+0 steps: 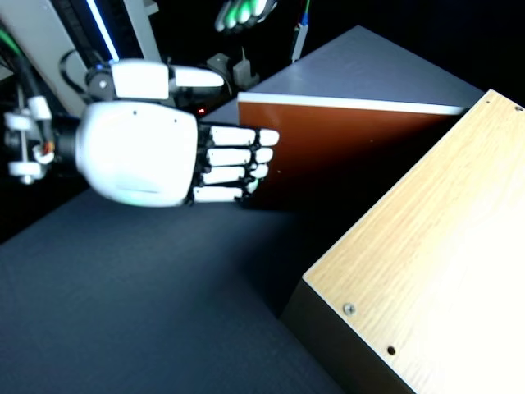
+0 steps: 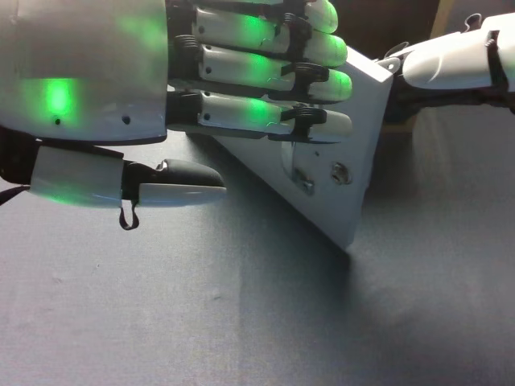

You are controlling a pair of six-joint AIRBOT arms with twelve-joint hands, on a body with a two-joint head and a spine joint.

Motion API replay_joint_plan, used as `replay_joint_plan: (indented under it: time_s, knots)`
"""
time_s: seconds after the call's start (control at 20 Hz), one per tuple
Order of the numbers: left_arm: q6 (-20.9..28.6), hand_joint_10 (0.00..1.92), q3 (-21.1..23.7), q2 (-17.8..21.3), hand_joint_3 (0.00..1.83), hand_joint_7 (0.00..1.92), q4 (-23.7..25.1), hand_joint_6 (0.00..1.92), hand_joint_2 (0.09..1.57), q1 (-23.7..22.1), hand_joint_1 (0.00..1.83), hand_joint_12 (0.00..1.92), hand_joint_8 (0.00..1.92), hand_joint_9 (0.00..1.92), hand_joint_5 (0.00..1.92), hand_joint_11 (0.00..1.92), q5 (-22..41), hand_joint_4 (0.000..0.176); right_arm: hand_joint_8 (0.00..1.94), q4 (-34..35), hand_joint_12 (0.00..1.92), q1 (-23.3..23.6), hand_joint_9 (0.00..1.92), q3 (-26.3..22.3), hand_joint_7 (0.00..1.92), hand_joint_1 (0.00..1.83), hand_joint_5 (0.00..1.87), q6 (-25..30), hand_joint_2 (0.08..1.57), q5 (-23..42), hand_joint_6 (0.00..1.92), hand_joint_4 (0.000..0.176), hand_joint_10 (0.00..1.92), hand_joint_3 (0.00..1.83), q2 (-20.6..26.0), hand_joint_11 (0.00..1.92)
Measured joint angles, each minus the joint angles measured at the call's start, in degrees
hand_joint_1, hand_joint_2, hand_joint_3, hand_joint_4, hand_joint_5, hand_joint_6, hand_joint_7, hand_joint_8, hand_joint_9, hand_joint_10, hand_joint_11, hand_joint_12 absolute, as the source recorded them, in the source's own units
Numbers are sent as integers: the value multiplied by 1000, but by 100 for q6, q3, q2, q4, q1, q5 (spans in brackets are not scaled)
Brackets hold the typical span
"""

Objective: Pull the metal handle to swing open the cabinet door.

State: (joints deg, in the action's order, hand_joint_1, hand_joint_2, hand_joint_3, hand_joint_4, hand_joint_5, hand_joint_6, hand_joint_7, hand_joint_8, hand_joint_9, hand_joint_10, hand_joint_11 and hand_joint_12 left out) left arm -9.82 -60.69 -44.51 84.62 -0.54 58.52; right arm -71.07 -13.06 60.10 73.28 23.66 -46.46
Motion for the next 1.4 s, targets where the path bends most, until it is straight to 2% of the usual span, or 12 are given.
replay_joint_plan:
  time_s: [0.55,0.9,1.1,1.4]
  knots:
    - [0,3,0,0,139,266,0,2,1571,0,0,596,2,239,259,0,2,0,1,4,729,-7,272,-382,313,0,326,-2,1571,-37,3,0,0,84,22,0]
    - [2,3,0,0,151,269,0,2,1571,0,0,614,2,245,258,0,11,0,2,-173,755,-208,286,-651,321,0,334,-7,1571,-35,2,0,3,95,138,0]
    - [0,5,0,0,150,273,0,3,1571,0,0,615,3,250,264,0,2,0,0,-326,755,-227,286,-621,317,0,323,-4,1571,-35,0,0,2,99,83,0]
    - [2,0,0,0,148,271,-7,1,1571,0,0,611,0,248,262,0,2,0,1,-531,713,-225,271,-306,307,0,319,-7,1571,-151,1,0,2,88,-52,0]
